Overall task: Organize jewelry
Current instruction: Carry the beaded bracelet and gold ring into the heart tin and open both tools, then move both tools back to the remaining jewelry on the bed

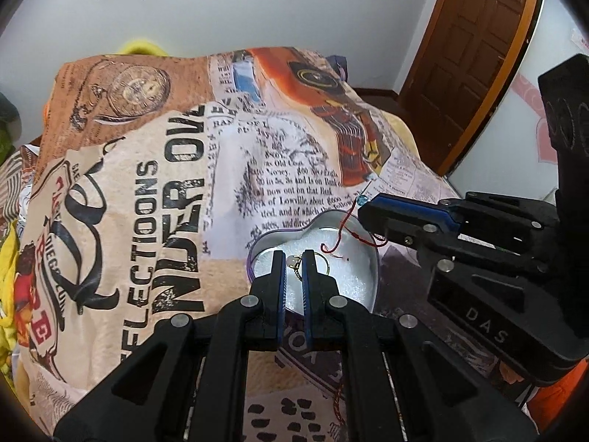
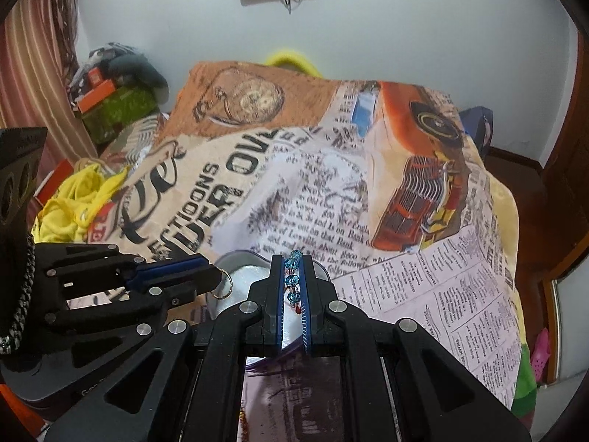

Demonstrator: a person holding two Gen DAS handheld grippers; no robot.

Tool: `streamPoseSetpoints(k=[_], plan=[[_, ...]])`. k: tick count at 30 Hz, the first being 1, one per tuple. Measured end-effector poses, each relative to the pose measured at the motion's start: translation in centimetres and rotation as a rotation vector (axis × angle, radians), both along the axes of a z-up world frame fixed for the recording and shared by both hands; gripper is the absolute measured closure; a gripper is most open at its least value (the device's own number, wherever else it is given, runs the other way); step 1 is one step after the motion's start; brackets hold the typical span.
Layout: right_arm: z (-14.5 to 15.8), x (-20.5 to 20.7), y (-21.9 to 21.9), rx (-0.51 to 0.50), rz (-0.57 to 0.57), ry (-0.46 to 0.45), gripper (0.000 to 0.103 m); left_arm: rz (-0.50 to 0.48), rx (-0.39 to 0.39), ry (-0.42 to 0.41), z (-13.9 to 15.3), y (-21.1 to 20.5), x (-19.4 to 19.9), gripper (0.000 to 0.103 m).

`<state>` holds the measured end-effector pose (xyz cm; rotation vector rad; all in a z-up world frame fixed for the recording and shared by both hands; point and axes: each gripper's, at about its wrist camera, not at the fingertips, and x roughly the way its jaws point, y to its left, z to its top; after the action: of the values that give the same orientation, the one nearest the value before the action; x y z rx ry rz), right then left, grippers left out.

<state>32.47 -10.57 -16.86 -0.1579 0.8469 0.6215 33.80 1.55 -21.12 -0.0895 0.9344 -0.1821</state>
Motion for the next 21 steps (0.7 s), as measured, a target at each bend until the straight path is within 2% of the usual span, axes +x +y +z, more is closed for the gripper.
streamPoseSetpoints(k=[10,21], plan=[[-1.8,1.0,-0.2,-0.021,-0.002,0.051,0.096,-0.028,0.01,0.027,-1.1,-0.7,0.8,0.096],[-1.8,0.7,-0.2,-0.044,0.024,0.067,0.095,-0.027,0.019,0.02,-0.8,-0.6,0.2,0.096]])
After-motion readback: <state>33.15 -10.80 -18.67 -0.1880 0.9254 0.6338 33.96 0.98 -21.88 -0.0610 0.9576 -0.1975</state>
